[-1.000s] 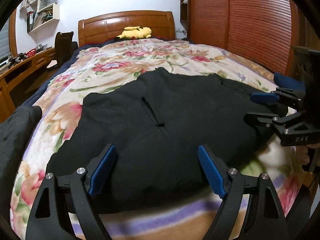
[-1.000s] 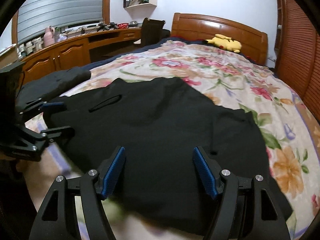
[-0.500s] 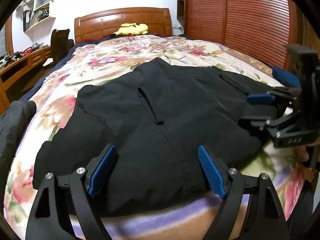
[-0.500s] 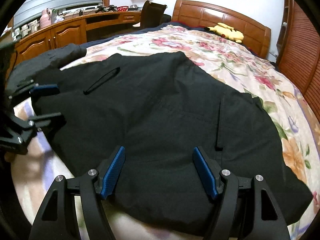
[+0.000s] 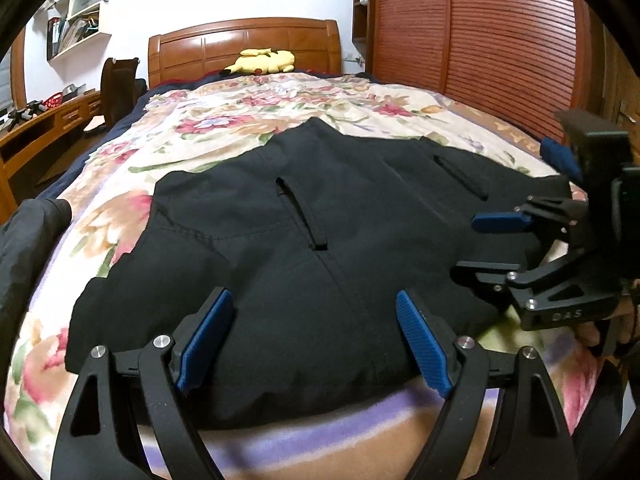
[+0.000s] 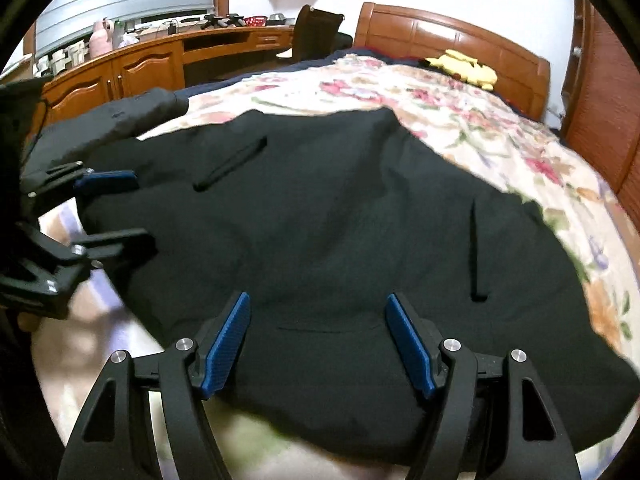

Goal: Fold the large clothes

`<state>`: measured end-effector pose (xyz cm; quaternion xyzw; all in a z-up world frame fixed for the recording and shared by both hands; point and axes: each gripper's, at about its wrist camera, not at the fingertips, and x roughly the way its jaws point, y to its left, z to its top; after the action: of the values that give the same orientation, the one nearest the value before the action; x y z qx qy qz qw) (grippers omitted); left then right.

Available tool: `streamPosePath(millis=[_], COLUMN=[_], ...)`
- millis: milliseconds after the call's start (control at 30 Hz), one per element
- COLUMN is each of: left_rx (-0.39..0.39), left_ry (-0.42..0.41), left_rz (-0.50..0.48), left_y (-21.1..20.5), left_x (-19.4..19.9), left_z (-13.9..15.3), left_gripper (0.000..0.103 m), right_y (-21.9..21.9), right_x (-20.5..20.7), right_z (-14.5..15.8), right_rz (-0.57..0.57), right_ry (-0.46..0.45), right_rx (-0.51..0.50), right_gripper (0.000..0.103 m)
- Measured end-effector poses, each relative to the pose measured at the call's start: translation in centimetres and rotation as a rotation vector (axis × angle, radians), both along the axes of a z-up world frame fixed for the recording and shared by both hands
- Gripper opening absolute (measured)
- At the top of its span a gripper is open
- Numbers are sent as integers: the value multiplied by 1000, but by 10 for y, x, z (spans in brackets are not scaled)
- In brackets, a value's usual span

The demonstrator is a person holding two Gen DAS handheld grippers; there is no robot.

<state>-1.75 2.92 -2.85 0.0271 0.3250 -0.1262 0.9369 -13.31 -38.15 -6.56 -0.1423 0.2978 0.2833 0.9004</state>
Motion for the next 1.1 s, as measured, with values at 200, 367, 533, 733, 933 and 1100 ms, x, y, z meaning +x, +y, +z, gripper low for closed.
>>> streamPosePath(millis=[200,367,533,733,933,1100], left_rx=[-34,-46,-86,-106,-116,-108], left_ry=[-42,-64,-60,-46,-24,-10], left_rz=[35,117,196,243,257,254], left_y=[19,47,81,102,112,116], left_x=[-20,-36,-41,-43,-44,-44], left_z=[10,11,10,4,-3,-8], left_gripper=[84,84,84,84,84,84], right_y=[0,-2,-6,-8,-7,-7], right_x=[-4,-4,-7,-7,-6,-4], right_z=[-1,-4,-7,-7,-7,-7], right_rz=[-10,-10,-10,-10,-15,-14], right_ry=[-31,-31,-35,-34,-27,-22], right_rx=[5,22,36,41,40,38], right_gripper=[72,72,72,72,72,72])
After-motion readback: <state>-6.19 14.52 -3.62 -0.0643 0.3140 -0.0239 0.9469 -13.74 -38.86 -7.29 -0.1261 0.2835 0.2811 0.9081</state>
